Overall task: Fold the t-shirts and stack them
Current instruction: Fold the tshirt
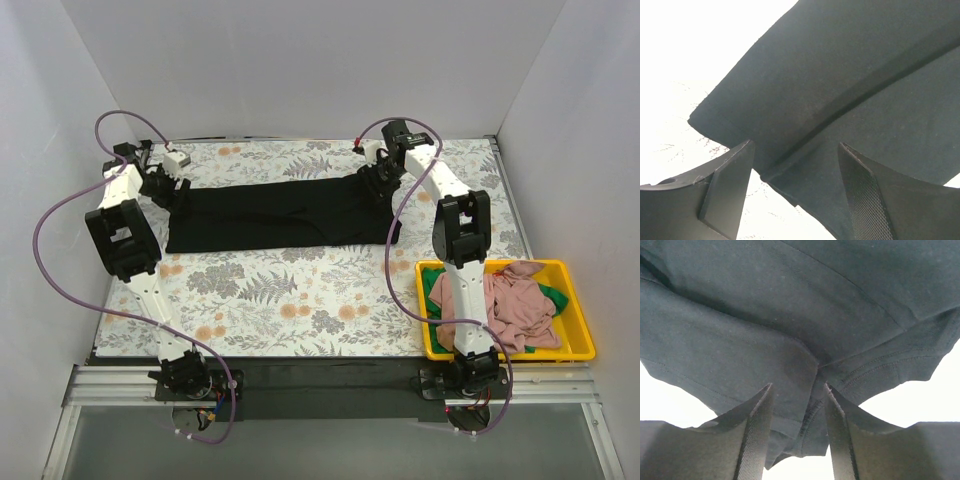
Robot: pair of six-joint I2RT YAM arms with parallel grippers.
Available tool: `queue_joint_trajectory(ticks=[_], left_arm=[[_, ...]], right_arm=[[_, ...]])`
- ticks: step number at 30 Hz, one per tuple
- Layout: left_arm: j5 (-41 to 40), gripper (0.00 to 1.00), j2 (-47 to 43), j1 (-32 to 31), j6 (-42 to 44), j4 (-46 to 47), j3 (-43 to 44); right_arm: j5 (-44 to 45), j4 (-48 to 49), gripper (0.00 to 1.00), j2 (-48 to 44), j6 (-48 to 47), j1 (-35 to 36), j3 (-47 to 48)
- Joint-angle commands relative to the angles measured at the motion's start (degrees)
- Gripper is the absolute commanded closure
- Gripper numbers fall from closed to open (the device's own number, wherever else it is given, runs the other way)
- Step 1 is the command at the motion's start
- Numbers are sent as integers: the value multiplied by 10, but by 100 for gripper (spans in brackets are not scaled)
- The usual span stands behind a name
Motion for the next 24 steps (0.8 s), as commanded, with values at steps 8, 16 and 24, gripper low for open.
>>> queue_joint_trajectory(ticks=[8, 16, 24], left_arm=[[13, 33, 6, -3, 24, -9, 34], [29, 37, 0, -2, 23, -9, 34], [34, 40, 4, 0, 74, -40, 54]], right_arm=[[-16, 10, 59, 26, 4, 0, 31], [-24, 10, 77, 31, 6, -1, 30], [-27, 10, 99, -14, 2, -1, 11]])
